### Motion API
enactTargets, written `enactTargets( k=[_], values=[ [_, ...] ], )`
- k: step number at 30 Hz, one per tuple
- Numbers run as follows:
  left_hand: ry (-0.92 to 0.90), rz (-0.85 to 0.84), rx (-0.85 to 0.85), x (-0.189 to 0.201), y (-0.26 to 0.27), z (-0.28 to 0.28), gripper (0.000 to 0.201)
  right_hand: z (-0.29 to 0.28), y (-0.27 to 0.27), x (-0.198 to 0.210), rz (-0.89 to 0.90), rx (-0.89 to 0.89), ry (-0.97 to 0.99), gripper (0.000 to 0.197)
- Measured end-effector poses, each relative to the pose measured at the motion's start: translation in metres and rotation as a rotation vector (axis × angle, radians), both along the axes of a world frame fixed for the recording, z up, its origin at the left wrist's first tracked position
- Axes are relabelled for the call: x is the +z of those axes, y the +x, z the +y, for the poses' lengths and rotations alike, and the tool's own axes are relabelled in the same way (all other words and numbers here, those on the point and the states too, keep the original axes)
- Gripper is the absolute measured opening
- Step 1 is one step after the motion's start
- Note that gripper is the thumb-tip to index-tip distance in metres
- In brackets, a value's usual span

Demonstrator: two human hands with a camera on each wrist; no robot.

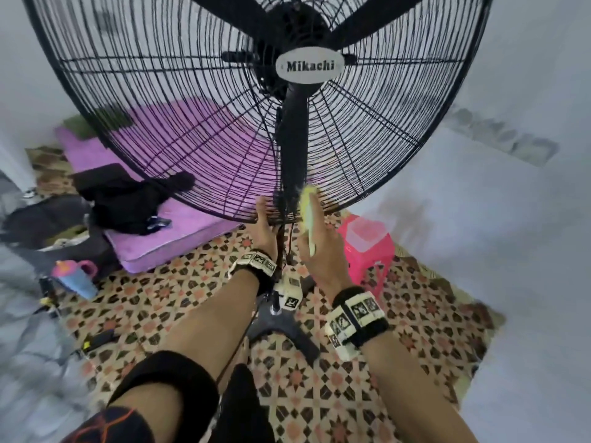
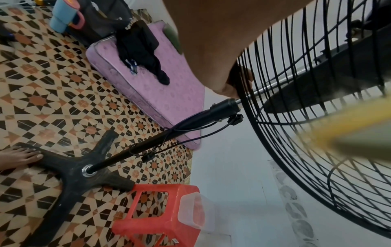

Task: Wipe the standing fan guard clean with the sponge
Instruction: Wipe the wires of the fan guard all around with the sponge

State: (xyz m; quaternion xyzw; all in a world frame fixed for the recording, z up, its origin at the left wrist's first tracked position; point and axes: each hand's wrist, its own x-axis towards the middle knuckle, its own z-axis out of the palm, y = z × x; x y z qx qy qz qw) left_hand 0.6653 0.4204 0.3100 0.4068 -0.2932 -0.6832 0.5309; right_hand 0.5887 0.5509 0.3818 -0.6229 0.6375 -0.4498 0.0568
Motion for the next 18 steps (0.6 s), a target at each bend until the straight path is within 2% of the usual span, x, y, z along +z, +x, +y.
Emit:
enactTargets(
  k=[1, 2, 4, 6, 7, 9, 12, 13, 15, 18],
  values=[
    [-0.002, -0.006, 0.014, -0.002, -0.001, -0.001, 0.132, 0.000, 0.003, 0.008, -0.023, -0.001, -0.033, 0.076],
    [-0.043, -0.089, 0.017, 0.002, -0.001, 0.004, 0.125, -0.001, 0.007, 0.022, -0.041, 0.002, -0.098, 0.074],
    [-0.113, -0.191, -0.055, 0.002, 0.003, 0.006, 0.111, -0.008, 0.012, 0.054, -0.037, -0.010, -0.257, 0.070],
    [-0.109, -0.045, -0.022, 0.005, 0.002, 0.011, 0.115, -0.022, 0.011, 0.071, 0.017, -0.033, -0.349, 0.066],
    [-0.104, -0.001, 0.002, 0.006, 0.002, 0.010, 0.119, -0.026, 0.009, 0.070, 0.036, -0.034, -0.352, 0.066],
    [-0.100, -0.034, 0.001, 0.009, 0.004, 0.012, 0.120, -0.024, 0.004, 0.051, 0.032, -0.049, -0.257, 0.069],
    [-0.106, -0.046, -0.020, 0.008, 0.005, 0.009, 0.103, -0.009, 0.001, 0.030, 0.030, -0.070, -0.101, 0.071],
    [-0.096, -0.044, -0.023, 0.007, 0.007, 0.007, 0.103, -0.007, 0.002, 0.035, 0.010, -0.072, -0.130, 0.070],
    [-0.076, -0.048, -0.017, 0.009, 0.008, 0.006, 0.118, -0.015, 0.003, 0.064, -0.051, -0.092, -0.269, 0.067],
    [-0.097, -0.020, -0.007, 0.015, 0.008, 0.012, 0.136, -0.037, 0.000, 0.096, 0.000, -0.078, -0.373, 0.066]
  ],
)
